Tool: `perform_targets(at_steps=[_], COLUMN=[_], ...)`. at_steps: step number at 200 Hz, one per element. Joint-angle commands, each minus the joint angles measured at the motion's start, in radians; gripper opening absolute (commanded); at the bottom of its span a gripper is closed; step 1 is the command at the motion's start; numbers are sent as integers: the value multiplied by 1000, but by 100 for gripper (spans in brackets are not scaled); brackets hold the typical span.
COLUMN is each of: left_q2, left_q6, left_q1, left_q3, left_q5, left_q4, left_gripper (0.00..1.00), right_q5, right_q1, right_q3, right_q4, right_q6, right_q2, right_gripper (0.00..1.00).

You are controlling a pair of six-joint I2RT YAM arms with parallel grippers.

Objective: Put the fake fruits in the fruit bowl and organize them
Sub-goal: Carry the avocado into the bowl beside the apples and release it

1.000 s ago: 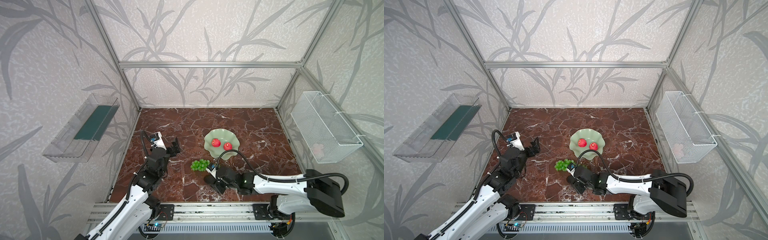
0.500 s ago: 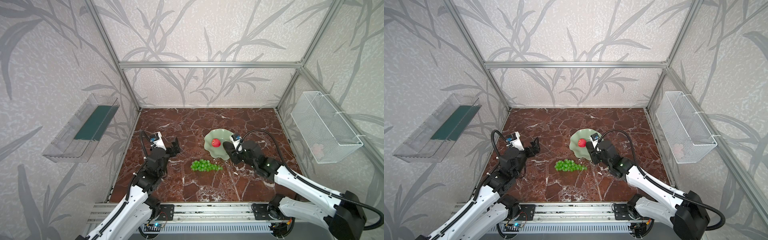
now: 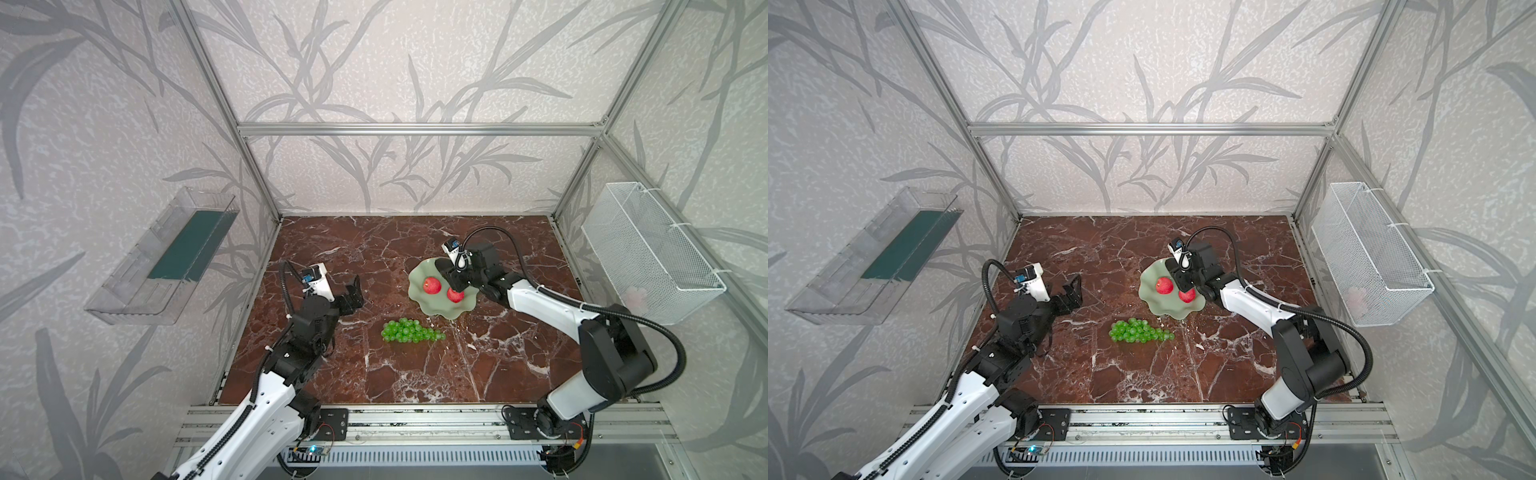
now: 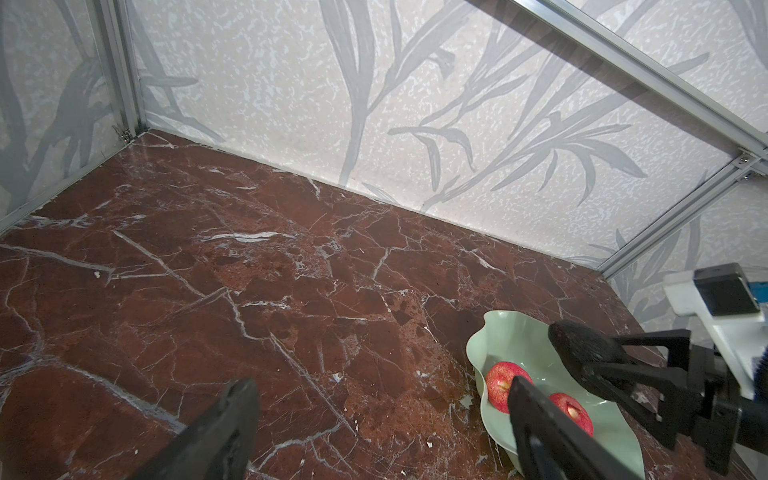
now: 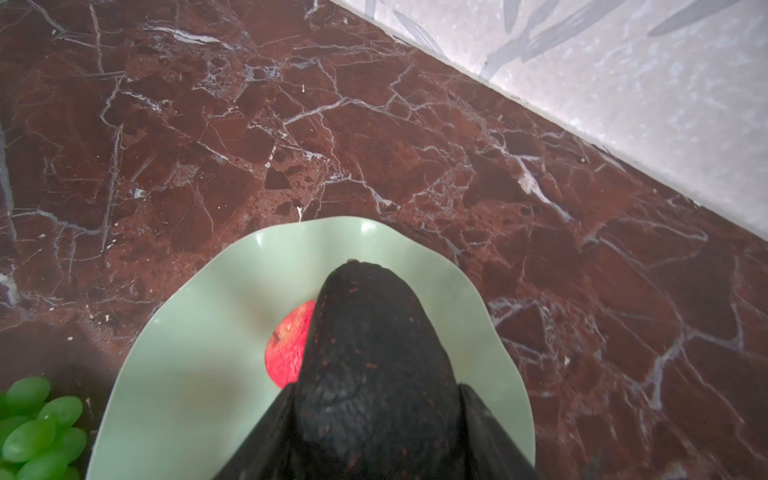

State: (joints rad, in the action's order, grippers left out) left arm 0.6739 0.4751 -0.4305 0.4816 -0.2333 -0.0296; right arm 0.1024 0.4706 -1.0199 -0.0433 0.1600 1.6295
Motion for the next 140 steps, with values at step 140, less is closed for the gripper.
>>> perform_targets(at_steps=[140], left_q2=[-1], left_q6=[5], left_q1=[8], left_q3=[-3], left_q5=[-4], left_q4=[-1], left_gripper=[93], right_q5=[5], right_q1=[-46], right_q3=[-169], right_q4=[117], right_q6=[76], right_q2=[207], right_gripper=[49])
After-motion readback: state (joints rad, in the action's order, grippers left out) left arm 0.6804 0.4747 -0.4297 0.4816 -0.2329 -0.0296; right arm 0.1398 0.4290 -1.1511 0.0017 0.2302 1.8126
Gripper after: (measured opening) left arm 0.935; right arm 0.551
